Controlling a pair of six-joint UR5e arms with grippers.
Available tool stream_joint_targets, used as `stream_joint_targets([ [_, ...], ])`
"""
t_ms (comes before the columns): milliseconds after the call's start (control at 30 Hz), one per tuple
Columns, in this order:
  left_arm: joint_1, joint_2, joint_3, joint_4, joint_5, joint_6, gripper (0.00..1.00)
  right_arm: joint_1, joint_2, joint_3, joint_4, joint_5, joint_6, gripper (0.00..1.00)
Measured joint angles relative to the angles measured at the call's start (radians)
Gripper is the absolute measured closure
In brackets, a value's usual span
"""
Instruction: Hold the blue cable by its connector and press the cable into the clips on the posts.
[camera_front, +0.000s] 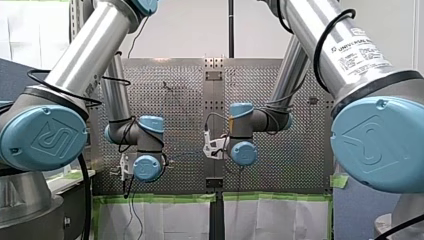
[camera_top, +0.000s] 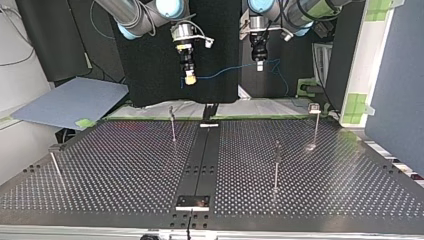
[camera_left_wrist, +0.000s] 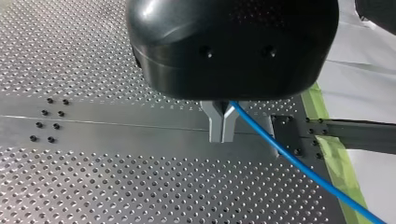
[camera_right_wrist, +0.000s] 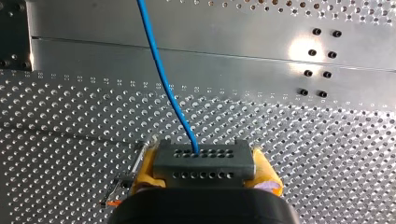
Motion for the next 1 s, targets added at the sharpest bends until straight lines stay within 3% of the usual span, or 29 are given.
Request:
stream_joint_targets([
  [200,0.000,0.000,0.000,0.000,0.000,0.000,1.00,0.000,0.000,0.000,0.001,0.001,-0.001,1.00],
  [300,0.000,-0.001,0.000,0.000,0.000,0.000,1.00,0.001,0.013,-0.001,0.013,0.013,-0.013,1.00],
  [467,0.000,-0.001,0.000,0.000,0.000,0.000,1.00,0.001,0.056,-0.001,0.056,0.048,-0.031,1.00],
  [633,0.000,-0.001,0.000,0.000,0.000,0.000,1.00,0.001,0.093,-0.002,0.101,0.056,-0.033,1.00],
  [867,0.000,-0.001,0.000,0.000,0.000,0.000,1.00,0.001,0.102,-0.002,0.167,0.057,-0.034,1.00],
  [1000,0.000,-0.001,0.000,0.000,0.000,0.000,1.00,0.001,0.103,-0.002,0.177,0.057,-0.034,1.00],
])
